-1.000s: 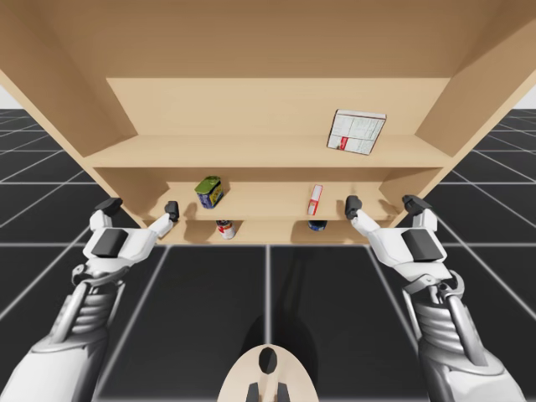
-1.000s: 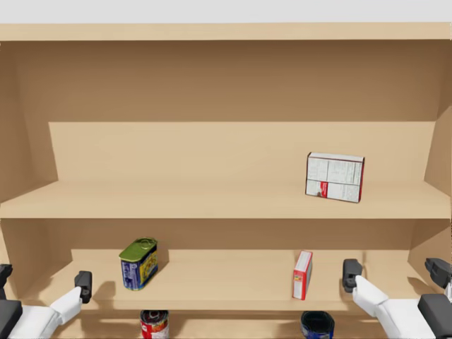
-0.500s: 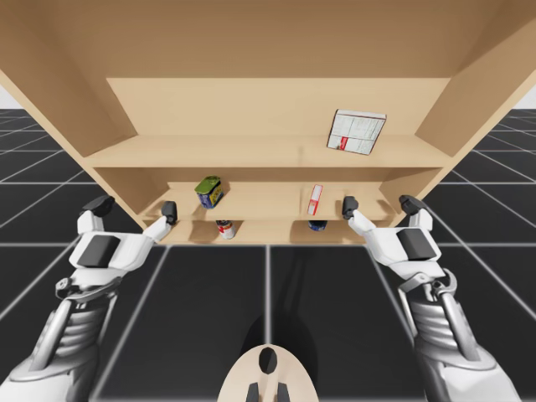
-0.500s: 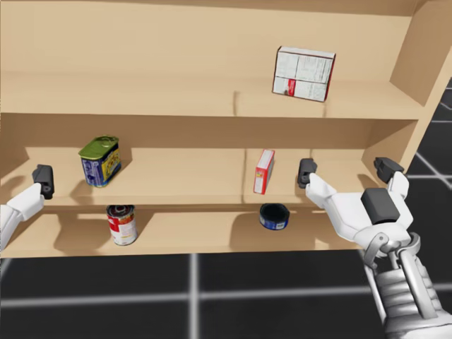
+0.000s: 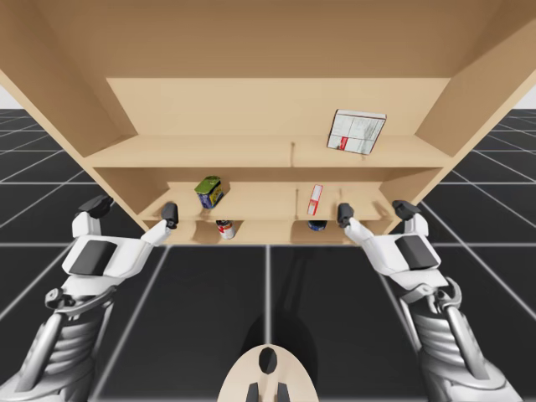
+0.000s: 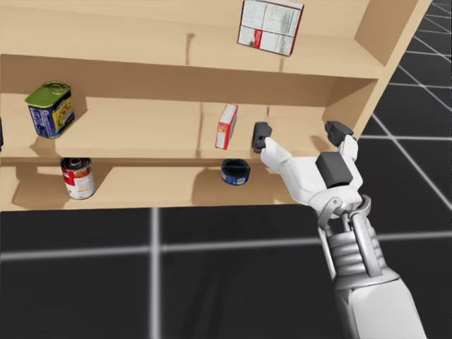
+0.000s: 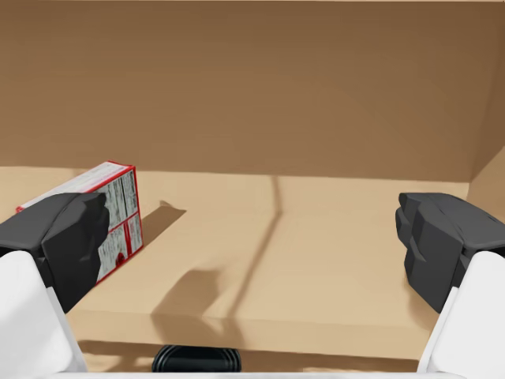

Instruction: Look through the shelves, find the tuna can, and take it.

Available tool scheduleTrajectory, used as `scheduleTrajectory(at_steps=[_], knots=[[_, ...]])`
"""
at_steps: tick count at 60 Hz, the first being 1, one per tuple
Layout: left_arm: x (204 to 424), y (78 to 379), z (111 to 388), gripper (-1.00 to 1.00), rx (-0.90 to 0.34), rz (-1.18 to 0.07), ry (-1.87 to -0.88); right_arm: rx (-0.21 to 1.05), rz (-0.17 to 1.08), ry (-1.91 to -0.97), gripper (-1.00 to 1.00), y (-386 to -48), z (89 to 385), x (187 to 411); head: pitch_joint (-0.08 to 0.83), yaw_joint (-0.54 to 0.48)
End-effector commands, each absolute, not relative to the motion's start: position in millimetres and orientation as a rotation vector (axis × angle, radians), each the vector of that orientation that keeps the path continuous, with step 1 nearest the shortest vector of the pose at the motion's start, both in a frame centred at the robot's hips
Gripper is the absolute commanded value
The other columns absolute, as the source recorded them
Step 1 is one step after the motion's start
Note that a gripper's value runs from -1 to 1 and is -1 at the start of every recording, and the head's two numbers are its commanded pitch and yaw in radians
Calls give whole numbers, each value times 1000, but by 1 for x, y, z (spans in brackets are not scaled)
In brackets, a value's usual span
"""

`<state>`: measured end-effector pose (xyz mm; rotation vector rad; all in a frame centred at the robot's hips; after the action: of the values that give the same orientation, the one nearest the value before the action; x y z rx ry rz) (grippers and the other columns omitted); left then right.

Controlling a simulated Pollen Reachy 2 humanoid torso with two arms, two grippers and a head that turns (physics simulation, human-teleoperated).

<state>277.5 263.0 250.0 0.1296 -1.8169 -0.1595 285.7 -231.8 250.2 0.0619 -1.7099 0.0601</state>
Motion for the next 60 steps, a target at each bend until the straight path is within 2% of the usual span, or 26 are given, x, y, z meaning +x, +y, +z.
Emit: scheduleTrajectory(at_steps=[1, 10, 20, 26, 35, 49, 60], knots=[[275, 262, 251, -1000, 127, -157, -1818, 172, 68, -1644, -1000, -217, 243, 258, 586, -219], [276, 263, 251, -1000, 128, -157, -1818, 192, 100, -1589, -1000, -207, 222, 233, 585, -226], [277, 264, 251, -1000, 126, -161, -1819, 222, 146, -1550, -1000, -206, 196, 226, 584, -233], [277, 264, 251, -1000, 125, -164, -1819, 224, 147, -1509, -1000, -206, 177, 237, 582, -232], [277, 263, 249, -1000, 126, -167, -1816, 233, 122, -1454, -1000, -202, 146, 272, 584, -232], [278, 261, 247, -1000, 133, -176, -1812, 128, 109, -1476, -1000, -193, 126, 324, 583, -228], [279, 259, 246, -1000, 135, -185, -1806, 108, 120, -1440, -1000, -181, 118, 348, 583, -228]])
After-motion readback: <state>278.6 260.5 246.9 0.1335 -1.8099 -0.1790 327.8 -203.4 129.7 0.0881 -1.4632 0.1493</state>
